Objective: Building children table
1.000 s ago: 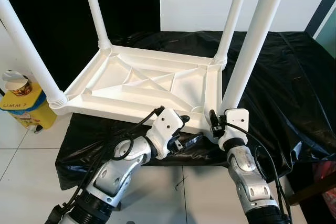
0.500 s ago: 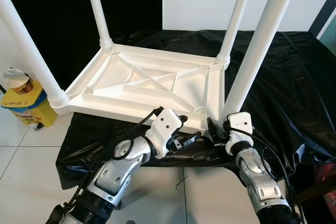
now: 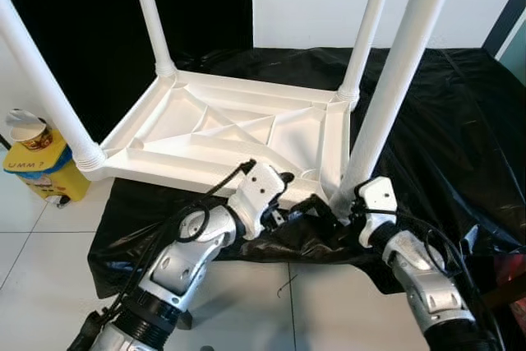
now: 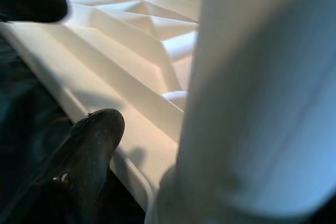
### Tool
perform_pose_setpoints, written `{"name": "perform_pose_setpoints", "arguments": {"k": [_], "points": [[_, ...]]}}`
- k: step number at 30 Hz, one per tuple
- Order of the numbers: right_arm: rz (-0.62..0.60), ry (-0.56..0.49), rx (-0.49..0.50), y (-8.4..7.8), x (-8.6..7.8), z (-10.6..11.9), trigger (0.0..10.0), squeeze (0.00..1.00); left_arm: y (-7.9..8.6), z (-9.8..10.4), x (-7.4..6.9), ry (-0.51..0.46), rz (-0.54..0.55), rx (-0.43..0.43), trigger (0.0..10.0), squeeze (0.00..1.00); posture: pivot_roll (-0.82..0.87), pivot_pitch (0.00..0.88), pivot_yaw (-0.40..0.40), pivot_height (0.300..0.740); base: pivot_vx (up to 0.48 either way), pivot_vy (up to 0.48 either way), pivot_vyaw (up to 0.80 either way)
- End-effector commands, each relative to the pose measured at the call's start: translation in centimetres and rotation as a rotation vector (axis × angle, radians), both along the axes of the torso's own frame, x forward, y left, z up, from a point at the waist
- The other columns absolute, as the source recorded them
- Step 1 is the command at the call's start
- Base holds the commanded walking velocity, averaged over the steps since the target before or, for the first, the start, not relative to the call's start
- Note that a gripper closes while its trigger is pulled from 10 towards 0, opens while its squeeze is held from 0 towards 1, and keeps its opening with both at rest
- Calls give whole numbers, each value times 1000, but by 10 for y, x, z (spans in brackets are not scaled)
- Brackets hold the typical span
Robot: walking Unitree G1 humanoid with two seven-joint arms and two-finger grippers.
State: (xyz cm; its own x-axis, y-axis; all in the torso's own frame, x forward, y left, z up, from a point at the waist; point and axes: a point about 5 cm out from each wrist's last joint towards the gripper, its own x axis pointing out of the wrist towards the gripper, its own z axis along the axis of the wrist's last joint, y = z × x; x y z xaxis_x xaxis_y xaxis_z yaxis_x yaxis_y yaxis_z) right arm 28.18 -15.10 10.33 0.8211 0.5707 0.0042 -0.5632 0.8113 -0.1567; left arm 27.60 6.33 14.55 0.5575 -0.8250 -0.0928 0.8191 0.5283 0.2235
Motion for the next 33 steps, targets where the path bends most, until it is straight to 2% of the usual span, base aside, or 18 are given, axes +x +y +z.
{"name": "perform_pose_setpoints", "arguments": {"k": [1, 12, 13, 14, 15, 16, 26, 27, 33], "points": [[55, 4, -9, 3, 2, -1, 10000, 0, 2, 0, 0, -4, -70, 33, 10000, 0, -11, 0, 20, 740, 0, 0, 0], [104, 2, -47, 0, 10, 0, 10000, 0, 3, 0, 1, -10, -71, 34, 10000, 0, -16, 0, 24, 740, 0, 0, 0], [110, -2, -49, -1, 11, 1, 8667, 0, 1, 0, 1, -8, -74, 31, 10000, 0, -22, 0, 30, 740, 0, 0, 0], [114, -4, -50, -2, 12, 1, 3961, 0, 1, 0, 0, -7, -76, 28, 10000, 0, -22, 0, 30, 740, 0, 0, 0], [114, -4, -50, -2, 12, 1, 3961, 0, 1, 0, 0, -7, -76, 28, 10000, 0, -22, 0, 30, 740, 0, 0, 0], [115, -8, -43, -4, 13, 2, 0, 0, -1, -1, 1, -3, -78, 21, 10000, 0, -36, 0, 39, 740, 0, 0, 0], [59, -1, -21, -13, 11, -1, 0, 0, -2, -4, -1, 11, -82, 13, 10000, 0, -57, 0, 30, 740, 0, 0, 0], [23, 3, -13, -16, 11, -2, 10000, 0, -2, -5, -2, 16, -79, 11, 10000, 0, -61, 0, 30, 740, 0, 0, 0], [-62, 12, 10, -19, 12, -4, 10000, 0, -2, -6, -3, 23, -71, 5, 10000, 0, -64, 0, 23, 740, 0, 0, 0]]}}
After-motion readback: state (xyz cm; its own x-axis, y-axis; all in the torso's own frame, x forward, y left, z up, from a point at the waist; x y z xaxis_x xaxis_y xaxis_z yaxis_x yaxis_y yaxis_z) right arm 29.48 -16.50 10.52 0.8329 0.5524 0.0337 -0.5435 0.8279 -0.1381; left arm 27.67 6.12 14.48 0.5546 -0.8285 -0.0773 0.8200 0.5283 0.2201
